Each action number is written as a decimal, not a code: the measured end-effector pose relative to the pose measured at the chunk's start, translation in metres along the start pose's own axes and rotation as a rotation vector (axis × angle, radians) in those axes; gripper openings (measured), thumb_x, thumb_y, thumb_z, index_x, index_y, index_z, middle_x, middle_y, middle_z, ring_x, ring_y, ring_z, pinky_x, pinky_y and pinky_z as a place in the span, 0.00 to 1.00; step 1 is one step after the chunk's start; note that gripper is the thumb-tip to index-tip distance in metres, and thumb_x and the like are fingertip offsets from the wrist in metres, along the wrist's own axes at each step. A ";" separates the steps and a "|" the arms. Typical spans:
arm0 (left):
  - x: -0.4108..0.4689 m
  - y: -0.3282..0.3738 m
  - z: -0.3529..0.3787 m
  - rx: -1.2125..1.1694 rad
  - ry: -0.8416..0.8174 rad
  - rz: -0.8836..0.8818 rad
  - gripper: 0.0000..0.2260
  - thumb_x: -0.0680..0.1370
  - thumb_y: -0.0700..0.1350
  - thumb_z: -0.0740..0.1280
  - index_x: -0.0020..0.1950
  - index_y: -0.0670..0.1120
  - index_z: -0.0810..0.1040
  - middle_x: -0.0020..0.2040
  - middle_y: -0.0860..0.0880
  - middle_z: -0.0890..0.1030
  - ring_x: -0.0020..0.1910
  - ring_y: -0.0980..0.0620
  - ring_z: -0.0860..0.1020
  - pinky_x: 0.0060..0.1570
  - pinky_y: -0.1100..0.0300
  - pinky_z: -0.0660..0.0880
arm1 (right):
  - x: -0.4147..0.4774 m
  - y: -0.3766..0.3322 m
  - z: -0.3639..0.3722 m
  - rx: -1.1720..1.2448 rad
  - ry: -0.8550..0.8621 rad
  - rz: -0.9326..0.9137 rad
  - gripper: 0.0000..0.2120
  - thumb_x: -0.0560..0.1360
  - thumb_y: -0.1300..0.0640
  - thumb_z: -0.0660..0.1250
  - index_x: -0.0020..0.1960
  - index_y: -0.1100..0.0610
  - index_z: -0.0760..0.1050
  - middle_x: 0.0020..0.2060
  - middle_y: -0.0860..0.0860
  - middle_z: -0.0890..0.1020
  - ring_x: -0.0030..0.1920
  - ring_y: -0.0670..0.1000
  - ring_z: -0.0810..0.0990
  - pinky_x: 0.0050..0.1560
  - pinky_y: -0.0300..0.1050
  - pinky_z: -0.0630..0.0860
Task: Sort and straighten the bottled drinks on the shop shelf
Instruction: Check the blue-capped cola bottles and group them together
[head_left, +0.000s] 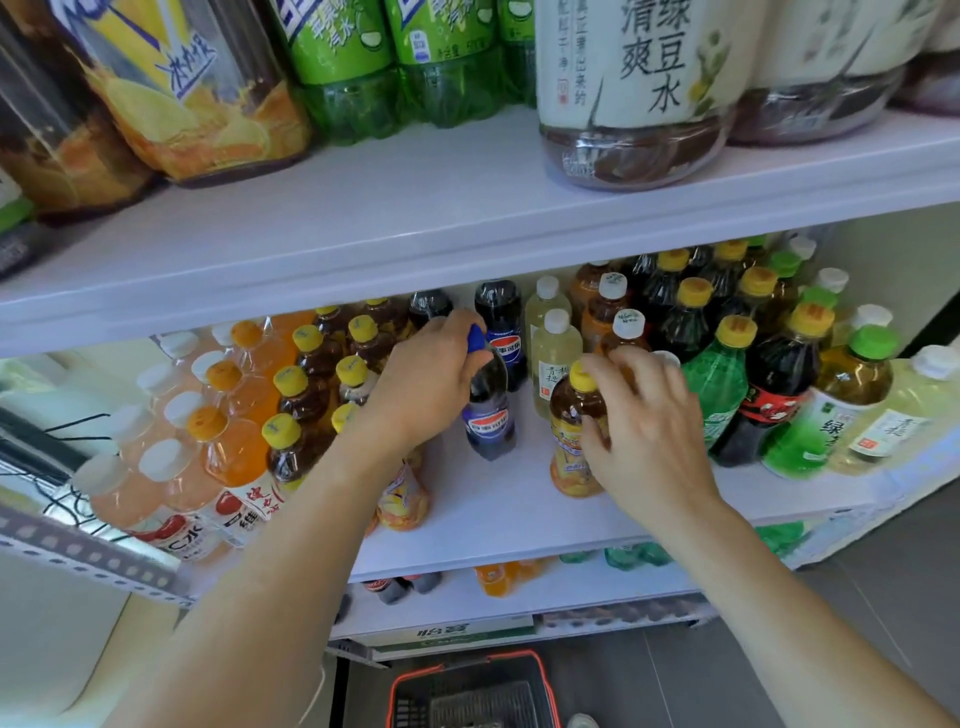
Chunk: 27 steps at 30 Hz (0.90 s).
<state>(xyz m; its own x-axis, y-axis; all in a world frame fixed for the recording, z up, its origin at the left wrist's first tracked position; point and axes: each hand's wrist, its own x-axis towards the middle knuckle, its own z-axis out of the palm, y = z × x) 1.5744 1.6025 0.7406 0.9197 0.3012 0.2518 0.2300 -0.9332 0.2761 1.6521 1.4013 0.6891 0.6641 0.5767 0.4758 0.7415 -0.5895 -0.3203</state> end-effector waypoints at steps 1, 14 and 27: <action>0.010 -0.002 0.006 0.009 -0.008 -0.001 0.13 0.82 0.45 0.62 0.65 0.43 0.70 0.54 0.40 0.77 0.51 0.38 0.76 0.46 0.49 0.72 | 0.005 0.001 0.002 -0.046 -0.038 -0.011 0.28 0.67 0.58 0.74 0.66 0.57 0.74 0.61 0.58 0.75 0.61 0.62 0.73 0.54 0.60 0.74; 0.084 -0.015 0.048 0.005 -0.055 -0.068 0.11 0.82 0.39 0.61 0.64 0.39 0.73 0.57 0.39 0.78 0.55 0.41 0.77 0.50 0.55 0.70 | 0.023 0.008 0.019 0.021 -0.238 -0.075 0.31 0.70 0.59 0.75 0.71 0.56 0.69 0.66 0.59 0.72 0.62 0.61 0.74 0.56 0.53 0.75; 0.063 -0.039 0.039 -0.043 0.355 -0.284 0.06 0.75 0.35 0.65 0.50 0.35 0.76 0.47 0.36 0.79 0.46 0.39 0.77 0.42 0.57 0.68 | 0.012 0.003 0.023 0.154 -0.086 0.039 0.26 0.76 0.58 0.69 0.72 0.61 0.67 0.60 0.60 0.78 0.58 0.61 0.77 0.54 0.52 0.75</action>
<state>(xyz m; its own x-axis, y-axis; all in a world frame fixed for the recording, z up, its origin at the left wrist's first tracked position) 1.6353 1.6500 0.7096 0.6543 0.5993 0.4612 0.4367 -0.7974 0.4164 1.6642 1.4194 0.6745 0.6932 0.6056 0.3908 0.7168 -0.5226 -0.4616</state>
